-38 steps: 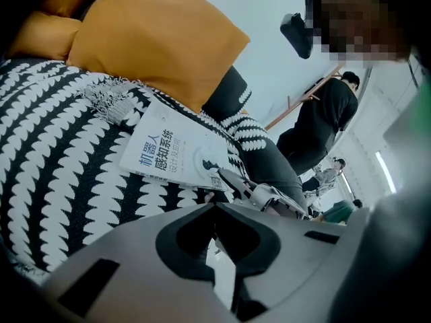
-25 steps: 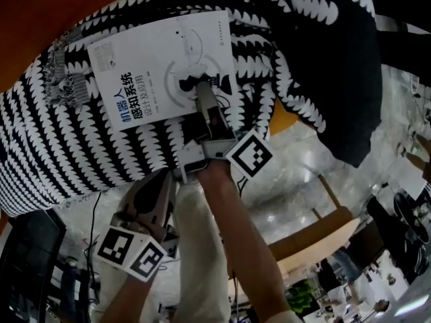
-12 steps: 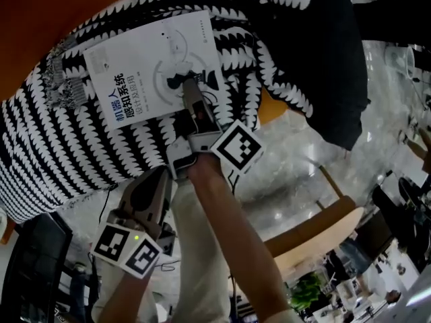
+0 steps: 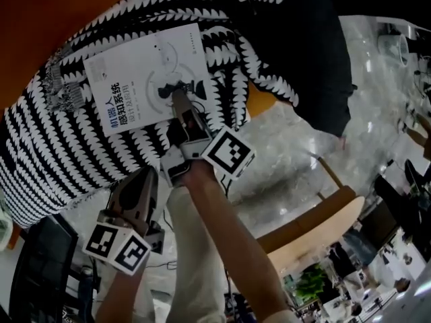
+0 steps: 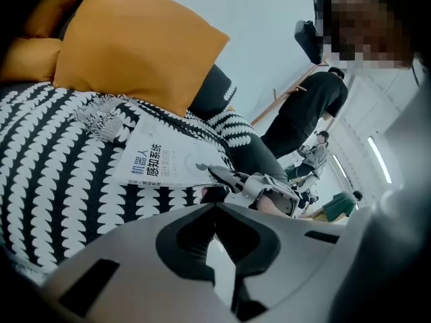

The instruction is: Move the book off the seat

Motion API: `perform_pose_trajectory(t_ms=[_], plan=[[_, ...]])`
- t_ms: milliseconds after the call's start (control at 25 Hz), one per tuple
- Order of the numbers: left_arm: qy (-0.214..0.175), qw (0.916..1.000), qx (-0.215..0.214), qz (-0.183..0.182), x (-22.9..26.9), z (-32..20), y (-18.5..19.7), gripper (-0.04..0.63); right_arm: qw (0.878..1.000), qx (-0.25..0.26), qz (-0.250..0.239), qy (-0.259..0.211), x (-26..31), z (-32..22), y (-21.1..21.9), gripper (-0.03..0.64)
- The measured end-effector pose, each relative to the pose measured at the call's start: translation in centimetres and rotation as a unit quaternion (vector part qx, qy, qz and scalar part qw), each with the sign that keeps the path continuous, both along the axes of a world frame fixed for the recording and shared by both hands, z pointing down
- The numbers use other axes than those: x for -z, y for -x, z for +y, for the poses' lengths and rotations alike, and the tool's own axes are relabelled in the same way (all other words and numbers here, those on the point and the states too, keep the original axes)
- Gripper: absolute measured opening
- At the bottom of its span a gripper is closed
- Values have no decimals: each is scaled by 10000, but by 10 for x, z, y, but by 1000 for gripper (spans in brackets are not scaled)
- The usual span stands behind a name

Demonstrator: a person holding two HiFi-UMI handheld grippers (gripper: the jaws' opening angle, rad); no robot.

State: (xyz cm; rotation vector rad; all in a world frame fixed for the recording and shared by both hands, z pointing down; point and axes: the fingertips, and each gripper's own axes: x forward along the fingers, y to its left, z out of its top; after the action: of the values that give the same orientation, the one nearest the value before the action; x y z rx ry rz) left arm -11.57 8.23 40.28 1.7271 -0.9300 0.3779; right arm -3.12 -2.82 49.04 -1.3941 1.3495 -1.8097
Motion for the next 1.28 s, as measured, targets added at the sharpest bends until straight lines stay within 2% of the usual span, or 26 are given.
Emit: perform_pose_trajectory(t_ms=[280, 560, 1000, 1280], plan=[[-209, 9997, -126, -17, 10, -19, -19, 9, 9999, -57, -70, -73, 9, 7, -23, 44], [-353, 9989, -320, 32, 19, -21, -30, 9, 9995, -99, -119, -281, 26, 18, -24, 44], [-357, 9975, -572, -192, 40, -21, -45, 9, 9979, -212, -391, -479, 57, 31, -40, 46], [-463, 9958, -767, -161, 55, -17, -60, 9, 9962, -318, -481, -657, 79, 46, -48, 44]])
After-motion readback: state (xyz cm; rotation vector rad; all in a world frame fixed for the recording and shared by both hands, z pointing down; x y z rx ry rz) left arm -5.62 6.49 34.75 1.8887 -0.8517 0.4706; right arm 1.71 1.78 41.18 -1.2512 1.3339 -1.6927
